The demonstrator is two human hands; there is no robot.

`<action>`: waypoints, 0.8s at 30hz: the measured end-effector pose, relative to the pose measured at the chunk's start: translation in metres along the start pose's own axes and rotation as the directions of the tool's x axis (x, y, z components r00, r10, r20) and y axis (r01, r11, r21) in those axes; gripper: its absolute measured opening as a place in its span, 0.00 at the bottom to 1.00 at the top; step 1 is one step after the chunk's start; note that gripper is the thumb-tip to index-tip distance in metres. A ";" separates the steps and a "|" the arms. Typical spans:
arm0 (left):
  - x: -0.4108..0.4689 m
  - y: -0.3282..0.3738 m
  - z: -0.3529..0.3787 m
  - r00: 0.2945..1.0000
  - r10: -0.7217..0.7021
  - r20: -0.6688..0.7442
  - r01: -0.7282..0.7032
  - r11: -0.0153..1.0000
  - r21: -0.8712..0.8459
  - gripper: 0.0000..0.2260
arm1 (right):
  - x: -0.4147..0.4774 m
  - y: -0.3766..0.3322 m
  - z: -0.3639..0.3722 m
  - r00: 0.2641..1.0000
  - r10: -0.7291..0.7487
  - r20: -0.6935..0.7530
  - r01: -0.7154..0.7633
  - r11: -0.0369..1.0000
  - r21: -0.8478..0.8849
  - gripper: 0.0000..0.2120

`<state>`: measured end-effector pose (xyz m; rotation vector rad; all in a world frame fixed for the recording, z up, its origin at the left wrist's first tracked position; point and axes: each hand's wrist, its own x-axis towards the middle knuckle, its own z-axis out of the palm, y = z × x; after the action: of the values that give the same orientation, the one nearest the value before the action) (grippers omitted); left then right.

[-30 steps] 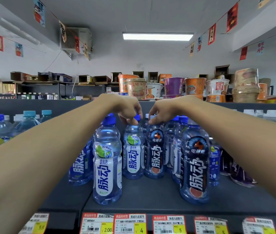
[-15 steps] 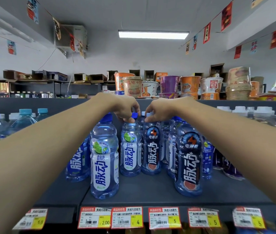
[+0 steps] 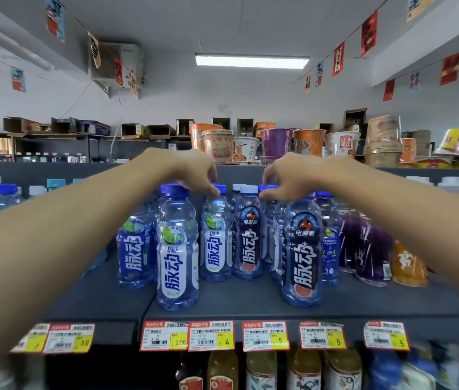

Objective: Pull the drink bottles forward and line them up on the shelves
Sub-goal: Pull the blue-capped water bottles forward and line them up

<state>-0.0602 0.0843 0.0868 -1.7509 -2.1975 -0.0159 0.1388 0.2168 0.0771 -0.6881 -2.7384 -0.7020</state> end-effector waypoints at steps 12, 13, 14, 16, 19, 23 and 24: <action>-0.057 -0.007 0.066 0.859 -0.257 -0.442 -0.064 0.804 -0.592 0.18 | -0.033 0.001 0.042 0.943 0.130 -0.307 -0.047 0.964 0.262 0.15; -0.056 -0.004 0.066 0.850 -0.266 -0.455 -0.073 0.796 -0.601 0.19 | -0.032 -0.003 0.042 0.940 0.133 -0.314 -0.041 0.958 0.284 0.16; -0.054 -0.001 0.065 0.848 -0.264 -0.459 -0.084 0.789 -0.609 0.19 | -0.029 -0.008 0.042 0.937 0.134 -0.323 -0.033 0.953 0.300 0.15; -0.052 0.005 0.065 0.857 -0.249 -0.450 -0.101 0.777 -0.621 0.19 | -0.024 -0.019 0.040 0.933 0.129 -0.335 -0.010 0.942 0.334 0.13; -0.046 0.016 0.065 0.855 -0.230 -0.464 -0.129 0.773 -0.621 0.18 | -0.017 -0.037 0.038 0.935 0.139 -0.325 -0.006 0.926 0.378 0.12; -0.038 0.034 0.064 0.848 -0.217 -0.483 -0.158 0.766 -0.623 0.17 | -0.006 -0.057 0.040 0.928 0.201 -0.314 -0.076 0.927 0.368 0.15; -0.037 0.037 0.064 0.855 -0.208 -0.475 -0.158 0.769 -0.620 0.17 | -0.005 -0.059 0.040 0.925 0.210 -0.318 -0.084 0.927 0.365 0.16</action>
<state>-0.0343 0.0720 0.0097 -1.7201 -1.8913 -1.2508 0.1101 0.1891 0.0174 -0.6119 -2.3597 -0.2623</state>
